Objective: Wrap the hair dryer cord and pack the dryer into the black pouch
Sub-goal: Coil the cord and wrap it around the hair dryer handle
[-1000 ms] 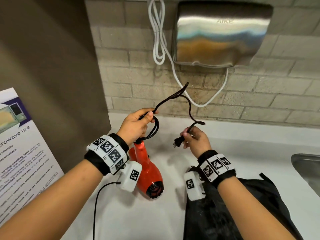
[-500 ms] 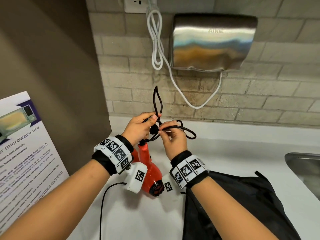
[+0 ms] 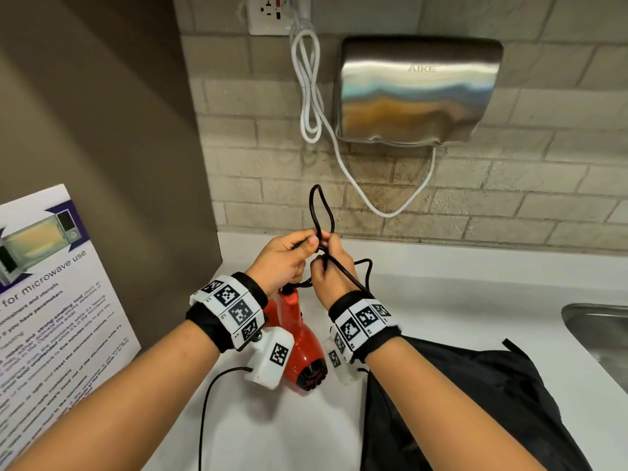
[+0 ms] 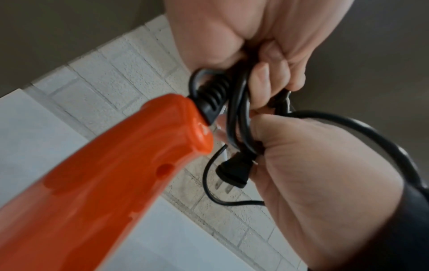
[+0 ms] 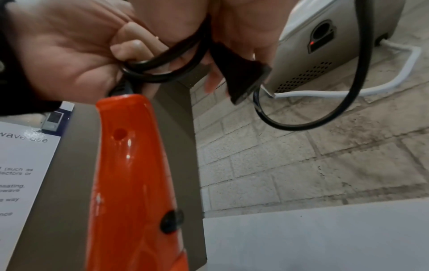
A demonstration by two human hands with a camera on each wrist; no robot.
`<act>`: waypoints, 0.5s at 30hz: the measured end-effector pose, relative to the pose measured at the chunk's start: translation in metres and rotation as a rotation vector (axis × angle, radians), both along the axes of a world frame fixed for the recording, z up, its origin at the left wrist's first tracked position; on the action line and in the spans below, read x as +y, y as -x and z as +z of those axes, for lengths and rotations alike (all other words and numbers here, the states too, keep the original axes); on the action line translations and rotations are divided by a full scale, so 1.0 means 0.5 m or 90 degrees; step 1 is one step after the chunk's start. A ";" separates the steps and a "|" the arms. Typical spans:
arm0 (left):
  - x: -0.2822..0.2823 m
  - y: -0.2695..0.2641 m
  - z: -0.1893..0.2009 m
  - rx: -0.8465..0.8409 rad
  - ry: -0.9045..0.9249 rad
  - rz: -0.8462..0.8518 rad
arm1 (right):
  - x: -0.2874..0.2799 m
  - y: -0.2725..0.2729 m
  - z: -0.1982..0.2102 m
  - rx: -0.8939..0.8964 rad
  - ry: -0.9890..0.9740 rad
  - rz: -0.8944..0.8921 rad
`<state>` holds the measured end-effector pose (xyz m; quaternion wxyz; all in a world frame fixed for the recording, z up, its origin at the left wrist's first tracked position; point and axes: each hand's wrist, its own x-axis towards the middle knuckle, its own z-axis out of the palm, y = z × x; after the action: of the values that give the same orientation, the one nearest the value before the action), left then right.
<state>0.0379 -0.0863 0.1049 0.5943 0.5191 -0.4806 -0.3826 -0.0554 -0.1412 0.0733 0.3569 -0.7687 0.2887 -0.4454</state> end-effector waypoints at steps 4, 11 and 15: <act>0.002 -0.005 0.006 -0.005 0.011 0.020 | -0.001 0.016 0.004 0.116 0.013 0.027; 0.001 -0.020 0.005 -0.002 0.008 0.115 | -0.036 0.080 -0.104 0.352 -0.007 0.032; 0.006 -0.017 0.006 -0.001 0.011 0.100 | -0.066 0.116 -0.125 0.455 -0.045 -0.074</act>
<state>0.0466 -0.0835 0.1081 0.6265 0.5506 -0.4419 -0.3303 -0.1137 -0.1740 0.0108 0.2336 -0.8453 0.4537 -0.1581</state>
